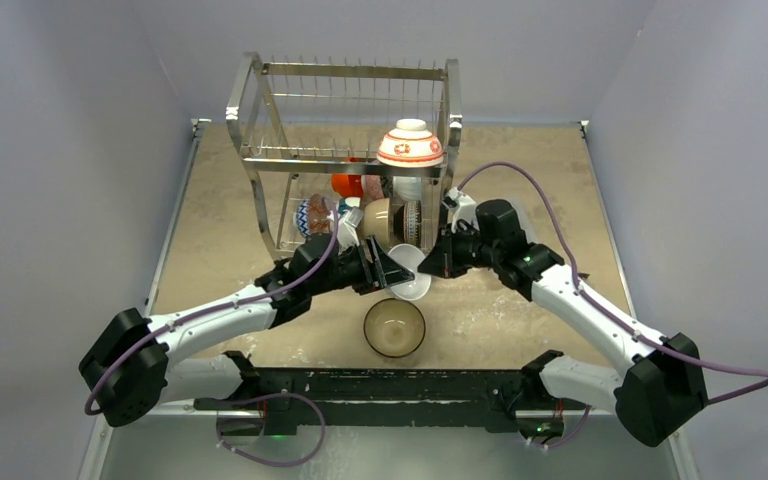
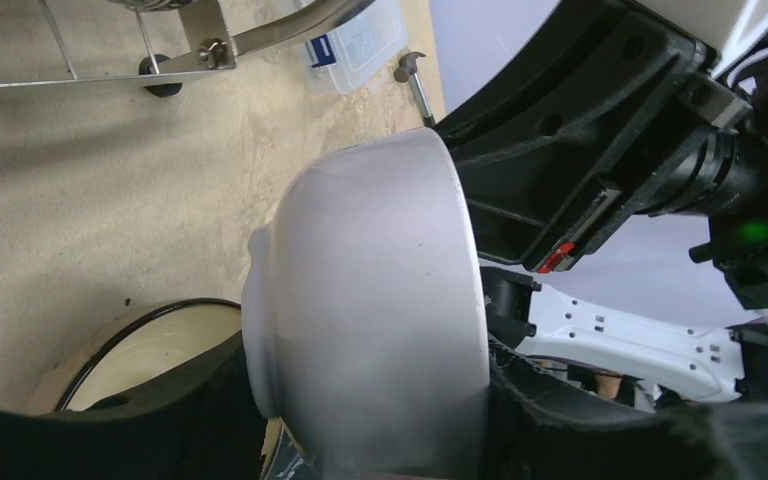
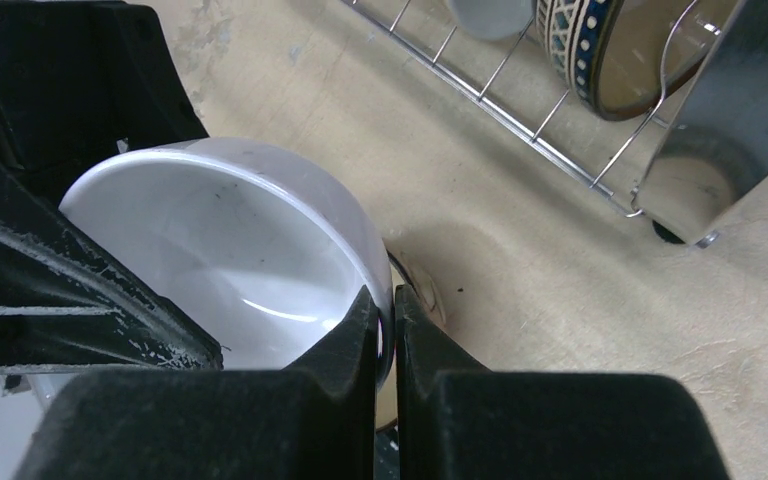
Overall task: Load the bowls into the dish rack
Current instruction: Pick up the bowl from the center of the board.
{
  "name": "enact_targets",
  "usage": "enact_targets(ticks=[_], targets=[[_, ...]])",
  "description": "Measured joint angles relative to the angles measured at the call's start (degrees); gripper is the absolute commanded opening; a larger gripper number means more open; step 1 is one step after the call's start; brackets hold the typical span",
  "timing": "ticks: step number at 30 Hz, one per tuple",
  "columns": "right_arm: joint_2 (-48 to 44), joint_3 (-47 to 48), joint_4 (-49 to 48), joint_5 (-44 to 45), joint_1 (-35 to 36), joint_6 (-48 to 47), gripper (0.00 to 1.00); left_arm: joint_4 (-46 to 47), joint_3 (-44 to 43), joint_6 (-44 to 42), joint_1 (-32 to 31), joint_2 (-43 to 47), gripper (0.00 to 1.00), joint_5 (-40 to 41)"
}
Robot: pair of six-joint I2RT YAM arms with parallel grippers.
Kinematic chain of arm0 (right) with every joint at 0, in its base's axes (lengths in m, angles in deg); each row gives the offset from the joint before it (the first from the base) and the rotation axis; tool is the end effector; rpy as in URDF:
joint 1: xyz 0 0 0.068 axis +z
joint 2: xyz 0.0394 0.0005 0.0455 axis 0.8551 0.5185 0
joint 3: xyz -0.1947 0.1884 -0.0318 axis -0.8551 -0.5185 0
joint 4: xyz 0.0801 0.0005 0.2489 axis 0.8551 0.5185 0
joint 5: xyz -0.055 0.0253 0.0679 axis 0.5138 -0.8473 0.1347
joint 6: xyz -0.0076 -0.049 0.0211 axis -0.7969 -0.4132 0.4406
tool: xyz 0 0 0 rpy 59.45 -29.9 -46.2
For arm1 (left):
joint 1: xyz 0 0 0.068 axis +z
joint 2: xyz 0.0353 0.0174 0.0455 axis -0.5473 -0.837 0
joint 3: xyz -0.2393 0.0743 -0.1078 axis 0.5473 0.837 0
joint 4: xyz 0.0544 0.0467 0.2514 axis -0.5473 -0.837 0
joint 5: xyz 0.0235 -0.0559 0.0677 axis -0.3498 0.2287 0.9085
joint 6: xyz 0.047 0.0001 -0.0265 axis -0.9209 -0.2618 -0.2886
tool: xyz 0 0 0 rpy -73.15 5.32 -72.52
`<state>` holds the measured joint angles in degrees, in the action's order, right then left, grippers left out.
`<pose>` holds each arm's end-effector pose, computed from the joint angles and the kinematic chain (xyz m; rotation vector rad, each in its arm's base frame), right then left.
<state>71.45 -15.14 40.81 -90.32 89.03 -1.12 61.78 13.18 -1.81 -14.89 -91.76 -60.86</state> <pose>0.2074 0.1395 0.2733 -0.4209 2.1651 1.0410 0.1673 -0.1996 0.2392 -0.1093 2.2120 -1.4763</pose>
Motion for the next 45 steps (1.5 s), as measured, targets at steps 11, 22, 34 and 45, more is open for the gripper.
enact_targets(ticks=[11, 22, 34, 45], targets=[[0.0, 0.3, 0.0, -0.1, 0.0, 0.6, 0.67, 0.6, 0.0, 0.8, 0.4, -0.5, 0.00, -0.2], [-2.1, 1.1, 0.5, 0.2, -0.2, 1.3, 0.99, -0.5, 0.7, 1.0, 2.8, 1.5, 0.00, -0.5], [-7.1, 3.8, -0.8, 0.2, 0.0, 4.8, 0.99, -13.2, 1.2, -0.6, 8.0, 12.9, 0.00, -0.9], [-7.2, 7.4, -2.6, 0.2, 0.0, 6.1, 0.99, -35.4, -18.0, -7.5, 12.9, 17.0, 0.00, -2.0]])
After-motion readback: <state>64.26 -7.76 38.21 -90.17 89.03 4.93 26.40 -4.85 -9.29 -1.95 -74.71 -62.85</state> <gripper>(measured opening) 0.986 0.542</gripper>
